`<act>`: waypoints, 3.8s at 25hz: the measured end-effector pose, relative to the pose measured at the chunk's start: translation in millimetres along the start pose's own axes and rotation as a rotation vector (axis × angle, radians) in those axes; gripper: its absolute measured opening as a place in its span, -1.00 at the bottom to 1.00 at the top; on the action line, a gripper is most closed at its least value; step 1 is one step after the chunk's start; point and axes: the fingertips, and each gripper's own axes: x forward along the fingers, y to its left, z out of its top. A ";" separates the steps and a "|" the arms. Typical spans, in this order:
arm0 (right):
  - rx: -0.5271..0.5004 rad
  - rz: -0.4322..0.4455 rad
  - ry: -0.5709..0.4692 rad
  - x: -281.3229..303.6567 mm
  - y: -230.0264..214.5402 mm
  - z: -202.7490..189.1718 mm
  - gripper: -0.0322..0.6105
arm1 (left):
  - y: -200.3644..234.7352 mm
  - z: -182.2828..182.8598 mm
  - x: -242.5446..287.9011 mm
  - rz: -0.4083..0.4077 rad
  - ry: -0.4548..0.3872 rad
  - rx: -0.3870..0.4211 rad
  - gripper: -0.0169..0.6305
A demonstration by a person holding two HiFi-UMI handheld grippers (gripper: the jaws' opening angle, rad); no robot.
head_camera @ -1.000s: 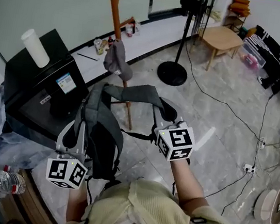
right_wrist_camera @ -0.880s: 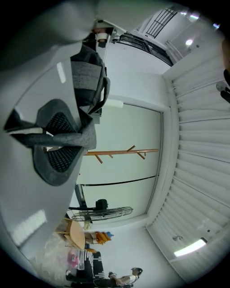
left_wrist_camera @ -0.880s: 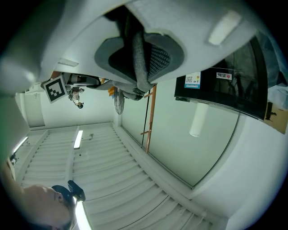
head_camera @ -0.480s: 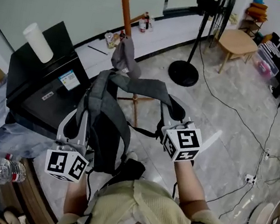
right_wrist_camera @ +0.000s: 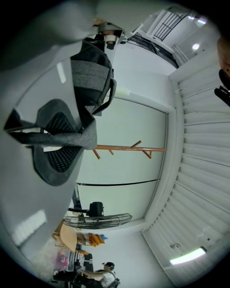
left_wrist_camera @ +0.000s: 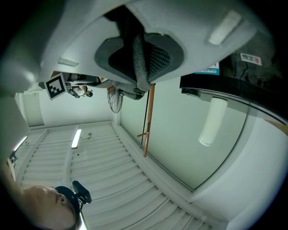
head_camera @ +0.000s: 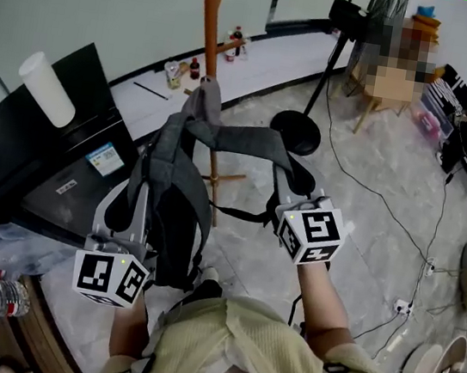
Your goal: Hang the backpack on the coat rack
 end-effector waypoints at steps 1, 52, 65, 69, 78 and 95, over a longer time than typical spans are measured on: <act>-0.011 0.002 -0.004 10.6 -0.6 3.2 -0.79 | 5.5 -0.8 5.7 0.001 -0.001 -0.004 -0.77; -0.242 0.422 -0.284 285.8 -113.0 72.6 -0.79 | 2.7 33.6 158.8 0.461 -0.049 0.172 -0.76; -0.216 0.512 -0.207 345.1 -121.8 44.0 -0.79 | 7.4 20.4 184.8 0.562 -0.040 0.216 -0.76; -0.178 0.543 -0.169 355.0 -117.3 26.3 -0.79 | 11.8 6.0 187.3 0.583 -0.037 0.211 -0.76; -0.109 0.592 -0.145 351.6 -103.2 5.4 -0.79 | 11.9 -23.6 179.3 0.608 -0.069 0.170 -0.76; -0.080 0.622 -0.173 335.2 -79.1 -3.4 -0.77 | 9.0 -83.1 161.3 0.596 -0.096 0.117 -0.75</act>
